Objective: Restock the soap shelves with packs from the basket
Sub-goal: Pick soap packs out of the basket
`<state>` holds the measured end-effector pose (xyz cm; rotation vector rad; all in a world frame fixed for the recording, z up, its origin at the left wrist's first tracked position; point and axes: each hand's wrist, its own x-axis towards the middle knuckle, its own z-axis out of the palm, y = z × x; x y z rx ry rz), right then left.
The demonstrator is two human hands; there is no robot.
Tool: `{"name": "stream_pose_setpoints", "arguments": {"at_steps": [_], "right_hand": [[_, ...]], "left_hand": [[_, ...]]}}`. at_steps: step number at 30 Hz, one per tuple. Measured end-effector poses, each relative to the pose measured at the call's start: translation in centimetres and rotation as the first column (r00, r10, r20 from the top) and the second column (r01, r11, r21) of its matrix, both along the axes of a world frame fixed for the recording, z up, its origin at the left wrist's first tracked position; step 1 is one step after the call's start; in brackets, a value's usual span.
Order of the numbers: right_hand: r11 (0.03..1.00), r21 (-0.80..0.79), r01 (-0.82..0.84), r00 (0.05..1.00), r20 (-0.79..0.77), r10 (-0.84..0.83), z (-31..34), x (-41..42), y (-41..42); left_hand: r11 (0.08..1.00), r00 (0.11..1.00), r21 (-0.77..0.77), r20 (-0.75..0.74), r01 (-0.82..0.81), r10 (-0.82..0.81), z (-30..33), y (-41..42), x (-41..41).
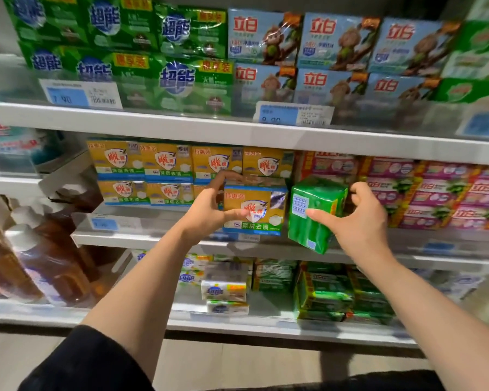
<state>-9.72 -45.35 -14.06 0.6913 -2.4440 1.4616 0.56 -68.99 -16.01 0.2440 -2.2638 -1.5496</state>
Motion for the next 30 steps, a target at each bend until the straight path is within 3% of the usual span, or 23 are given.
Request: {"name": "stream_pose_setpoints", "arguments": {"at_steps": [7, 11, 15, 16, 19, 21, 24, 26, 28, 30], "right_hand": [[0.999, -0.029, 0.016, 0.998, 0.064, -0.014, -0.3, -0.4, 0.4], [0.997, -0.077, -0.007, 0.985, 0.170, 0.020, -0.4, -0.8, 0.7], [0.996, -0.023, -0.082, 0.975, 0.205, 0.084, -0.7, -1.2, 0.9], [0.993, -0.012, -0.116, 0.970, 0.213, 0.116, -0.8, -1.2, 1.0], [0.985, -0.045, -0.166, 0.955, 0.244, 0.172, -0.8, -1.3, 1.3], [0.982, -0.067, -0.177, 0.962, 0.198, 0.187, -0.8, -1.2, 1.2], [0.981, -0.003, -0.194, 0.979, 0.060, 0.194, -1.0, -0.4, 0.5], [0.972, 0.106, -0.209, 0.973, -0.072, 0.218, -1.0, 0.3, -0.2], [0.963, 0.172, -0.208, 0.958, -0.160, 0.236, -0.8, 1.0, -0.6], [0.959, 0.182, -0.216, 0.959, -0.144, 0.244, -0.5, 1.3, -0.5]], "left_hand": [[0.990, 0.980, 0.102, -0.163, -0.094, 0.110, -1.4, 1.0, -2.3], [0.997, 0.992, -0.067, -0.118, -0.043, 0.035, -1.6, 0.8, -3.4], [0.959, 0.995, -0.269, 0.023, -0.086, 0.096, -2.5, 0.9, -4.3], [0.958, 0.995, -0.279, 0.058, -0.061, 0.080, -2.5, 0.7, -4.5], [0.994, 0.991, -0.093, 0.123, 0.065, -0.053, -2.0, 0.4, -4.1], [0.991, 0.992, -0.131, 0.127, 0.036, -0.019, -1.6, 1.1, -3.7], [0.990, 0.982, -0.032, -0.135, -0.140, 0.134, -0.5, 4.1, -3.3], [0.985, 0.969, -0.066, -0.200, -0.160, 0.144, 0.9, 6.5, -3.0], [0.944, 0.989, -0.297, -0.085, -0.143, 0.123, 1.8, 7.8, -2.9], [0.941, 0.989, -0.317, 0.038, -0.121, 0.140, 2.0, 7.7, -2.7]]}}
